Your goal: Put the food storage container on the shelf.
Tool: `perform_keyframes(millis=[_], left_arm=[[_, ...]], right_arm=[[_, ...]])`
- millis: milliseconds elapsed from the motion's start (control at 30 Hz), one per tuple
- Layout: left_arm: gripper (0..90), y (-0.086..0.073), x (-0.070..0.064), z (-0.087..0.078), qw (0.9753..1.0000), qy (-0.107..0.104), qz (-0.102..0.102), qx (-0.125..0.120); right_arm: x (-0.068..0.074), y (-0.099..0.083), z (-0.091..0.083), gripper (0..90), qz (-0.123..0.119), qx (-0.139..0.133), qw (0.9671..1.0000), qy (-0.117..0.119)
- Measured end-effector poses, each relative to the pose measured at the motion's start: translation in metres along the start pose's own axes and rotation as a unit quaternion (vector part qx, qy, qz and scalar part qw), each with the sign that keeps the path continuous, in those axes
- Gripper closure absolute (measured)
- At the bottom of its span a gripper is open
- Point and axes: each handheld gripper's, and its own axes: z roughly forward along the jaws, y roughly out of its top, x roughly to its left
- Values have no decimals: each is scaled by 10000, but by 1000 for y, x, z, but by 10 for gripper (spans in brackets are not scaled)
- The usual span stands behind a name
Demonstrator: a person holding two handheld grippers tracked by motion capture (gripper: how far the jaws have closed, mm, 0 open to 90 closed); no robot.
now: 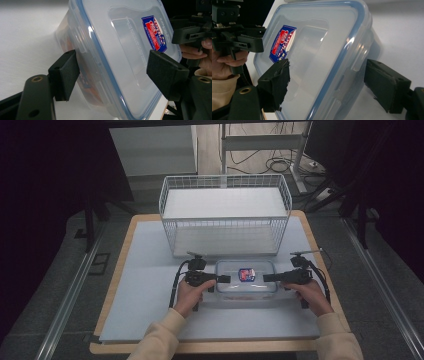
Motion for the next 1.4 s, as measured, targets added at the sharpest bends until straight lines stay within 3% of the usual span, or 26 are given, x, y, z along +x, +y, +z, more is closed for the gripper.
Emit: perform_keyframes(millis=[200,367,567,933,1133,1400], left_arm=[[270,-2,0,0,10000,1,7,-53],[286,-4,-2,-2,9998,-27,4,-175],[323,-7,-4,-6,9997,0,184,-169],[392,-13,-1,-14,9986,-239,345,-319],[424,-15,2,-16,9981,-361,349,-349],[447,-17,2,-19,9972,-432,504,-347]], right_arm=[[1,-1,-7,319,44,-6,10000,-23],[-3,-3,-11,372,191,-88,9997,134],[1,-5,-15,396,104,-121,9998,113],[2,-12,-23,456,-92,-169,9995,268],[4,-14,-25,461,-216,-193,9993,229],[7,-18,-27,470,-314,-239,9990,222]])
